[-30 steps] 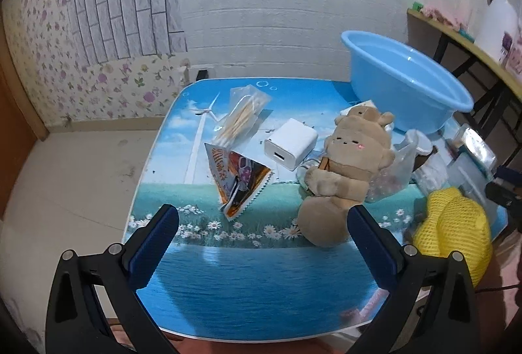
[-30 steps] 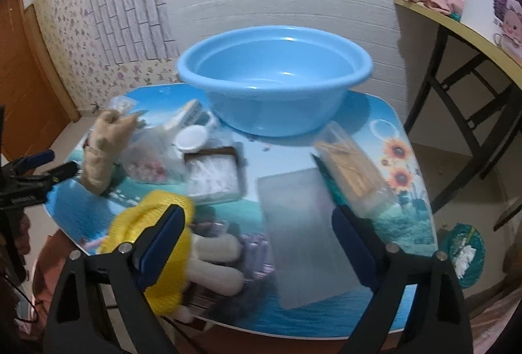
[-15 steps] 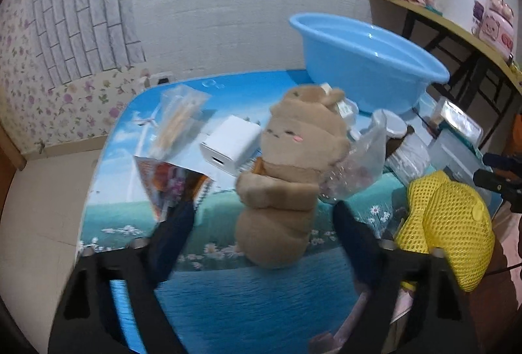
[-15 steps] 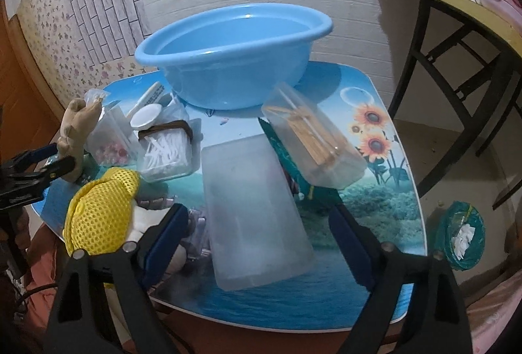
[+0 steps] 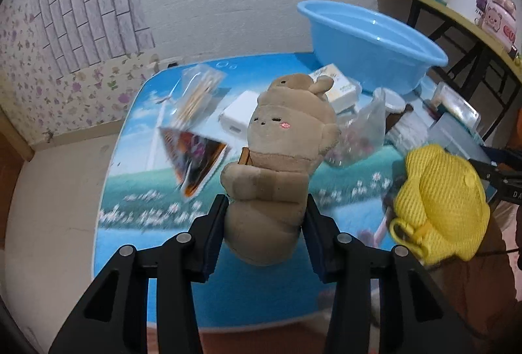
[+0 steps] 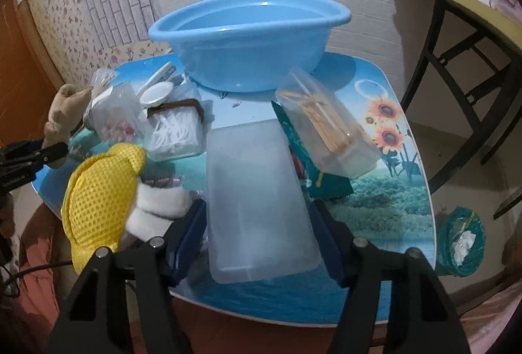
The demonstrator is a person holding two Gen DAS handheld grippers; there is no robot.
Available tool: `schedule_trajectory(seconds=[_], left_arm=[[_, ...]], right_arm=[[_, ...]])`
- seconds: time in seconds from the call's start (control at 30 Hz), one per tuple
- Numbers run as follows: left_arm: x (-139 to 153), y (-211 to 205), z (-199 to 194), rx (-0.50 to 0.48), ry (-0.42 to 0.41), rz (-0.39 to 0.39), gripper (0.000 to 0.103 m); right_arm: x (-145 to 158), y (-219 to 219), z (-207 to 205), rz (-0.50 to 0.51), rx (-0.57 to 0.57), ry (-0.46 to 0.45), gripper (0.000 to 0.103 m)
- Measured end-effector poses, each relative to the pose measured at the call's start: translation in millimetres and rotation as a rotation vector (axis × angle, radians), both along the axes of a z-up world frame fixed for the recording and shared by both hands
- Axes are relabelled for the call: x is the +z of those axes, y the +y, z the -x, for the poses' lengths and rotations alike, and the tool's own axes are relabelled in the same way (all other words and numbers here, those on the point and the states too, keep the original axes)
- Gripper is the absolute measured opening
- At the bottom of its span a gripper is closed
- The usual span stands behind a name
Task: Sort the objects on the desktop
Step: 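Grasp the brown bear with the left gripper while the right gripper grasps the clear box, then lift the bear and the clear box and carry both over the blue basin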
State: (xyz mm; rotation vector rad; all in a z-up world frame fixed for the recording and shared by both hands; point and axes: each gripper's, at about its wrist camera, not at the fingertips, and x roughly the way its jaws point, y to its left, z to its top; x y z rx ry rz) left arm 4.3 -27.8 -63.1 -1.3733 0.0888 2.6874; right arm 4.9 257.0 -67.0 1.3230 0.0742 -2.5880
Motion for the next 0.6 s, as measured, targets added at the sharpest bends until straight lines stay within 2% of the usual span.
schedule_trajectory(seconds=[0.2,0.43,0.6], left_arm=[[0.5,-0.2,-11.1,0.013,-0.065,0.017,0.044],[-6.2,10.2,-8.3,-0.028,-0.056,0.025,0.045],[-13.2,12.7,0.2,-0.04,-0.051,0.042,0.046]], right_arm=[[0.5,-0.3,-5.6,-0.02,0.0,-0.022,0.063],[-7.4,-7.3,-4.5,-0.065,0.045,-0.012,0.064],[-10.5,-8.1,-0.3,-0.052,0.046,-0.013,0.065]])
